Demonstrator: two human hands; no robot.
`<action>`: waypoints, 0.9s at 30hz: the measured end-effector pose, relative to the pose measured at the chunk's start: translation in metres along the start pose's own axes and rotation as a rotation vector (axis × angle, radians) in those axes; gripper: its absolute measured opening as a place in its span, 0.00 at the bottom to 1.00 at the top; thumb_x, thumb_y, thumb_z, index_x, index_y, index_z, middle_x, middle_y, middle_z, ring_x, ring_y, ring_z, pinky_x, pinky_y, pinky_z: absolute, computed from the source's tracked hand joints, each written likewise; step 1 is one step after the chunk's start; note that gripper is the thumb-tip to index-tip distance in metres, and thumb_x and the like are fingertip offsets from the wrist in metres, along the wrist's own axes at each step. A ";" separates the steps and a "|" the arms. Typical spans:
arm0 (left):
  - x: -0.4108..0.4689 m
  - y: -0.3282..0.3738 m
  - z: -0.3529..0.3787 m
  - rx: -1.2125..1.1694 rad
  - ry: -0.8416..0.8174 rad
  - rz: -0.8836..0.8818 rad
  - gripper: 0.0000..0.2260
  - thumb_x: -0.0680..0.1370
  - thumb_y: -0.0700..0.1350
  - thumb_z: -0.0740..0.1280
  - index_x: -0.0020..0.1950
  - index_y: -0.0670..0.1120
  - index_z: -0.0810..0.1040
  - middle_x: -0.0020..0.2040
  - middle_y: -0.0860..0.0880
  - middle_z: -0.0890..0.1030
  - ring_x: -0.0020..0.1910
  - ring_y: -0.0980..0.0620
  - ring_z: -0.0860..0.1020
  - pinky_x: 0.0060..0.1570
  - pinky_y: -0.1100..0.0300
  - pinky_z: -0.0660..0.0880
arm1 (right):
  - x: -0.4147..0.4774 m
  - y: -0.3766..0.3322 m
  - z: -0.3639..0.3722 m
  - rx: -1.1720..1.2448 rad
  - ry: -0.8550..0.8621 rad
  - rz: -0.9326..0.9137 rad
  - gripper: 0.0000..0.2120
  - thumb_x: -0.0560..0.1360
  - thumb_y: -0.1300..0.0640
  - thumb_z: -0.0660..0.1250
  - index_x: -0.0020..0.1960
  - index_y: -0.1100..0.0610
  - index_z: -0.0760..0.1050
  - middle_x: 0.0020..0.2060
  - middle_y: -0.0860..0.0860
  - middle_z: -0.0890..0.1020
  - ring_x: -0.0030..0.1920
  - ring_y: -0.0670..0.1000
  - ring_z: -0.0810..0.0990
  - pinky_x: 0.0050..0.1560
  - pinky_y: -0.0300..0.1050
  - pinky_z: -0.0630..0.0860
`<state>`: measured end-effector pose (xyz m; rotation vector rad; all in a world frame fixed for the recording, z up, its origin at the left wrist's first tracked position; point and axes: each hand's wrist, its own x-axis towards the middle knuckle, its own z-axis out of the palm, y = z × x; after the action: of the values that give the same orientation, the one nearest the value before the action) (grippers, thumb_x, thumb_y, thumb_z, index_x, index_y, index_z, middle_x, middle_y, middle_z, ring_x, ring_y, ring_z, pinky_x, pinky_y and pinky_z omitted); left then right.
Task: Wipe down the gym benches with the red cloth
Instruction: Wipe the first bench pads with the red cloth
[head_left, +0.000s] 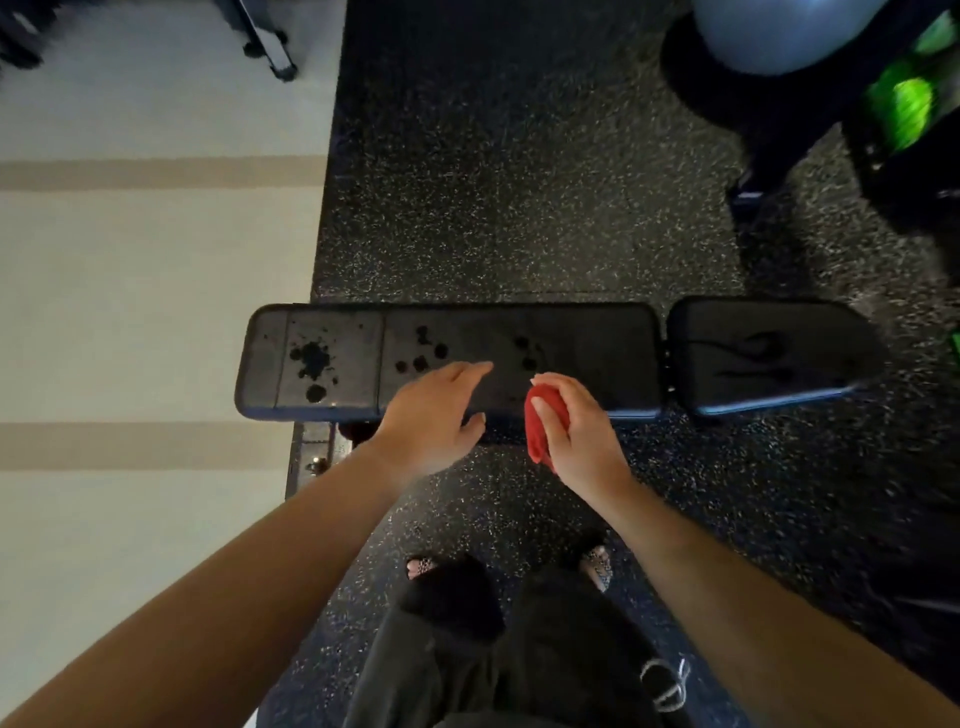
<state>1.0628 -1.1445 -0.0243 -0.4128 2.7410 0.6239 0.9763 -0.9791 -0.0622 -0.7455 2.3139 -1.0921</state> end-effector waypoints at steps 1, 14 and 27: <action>0.008 0.007 0.007 0.002 -0.001 -0.010 0.28 0.79 0.50 0.60 0.77 0.51 0.54 0.74 0.51 0.63 0.69 0.49 0.67 0.63 0.55 0.69 | 0.002 0.012 -0.007 0.007 -0.002 0.010 0.14 0.80 0.57 0.60 0.63 0.59 0.73 0.60 0.50 0.75 0.56 0.40 0.69 0.55 0.18 0.56; 0.061 0.002 0.076 0.014 -0.060 -0.140 0.28 0.79 0.50 0.61 0.77 0.50 0.55 0.74 0.51 0.64 0.70 0.49 0.66 0.66 0.52 0.66 | 0.048 0.087 0.010 0.023 -0.127 0.006 0.14 0.80 0.53 0.60 0.64 0.55 0.72 0.61 0.49 0.75 0.59 0.46 0.73 0.61 0.36 0.65; 0.039 -0.191 0.080 0.099 -0.114 -0.089 0.28 0.78 0.50 0.61 0.76 0.51 0.56 0.72 0.50 0.67 0.66 0.48 0.71 0.63 0.51 0.70 | 0.093 0.038 0.189 0.097 -0.060 0.102 0.14 0.80 0.51 0.60 0.64 0.51 0.72 0.61 0.50 0.76 0.60 0.48 0.73 0.59 0.35 0.65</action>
<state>1.1099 -1.2816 -0.1774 -0.4584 2.6162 0.4714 1.0134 -1.1221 -0.2177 -0.6088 2.2064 -1.1120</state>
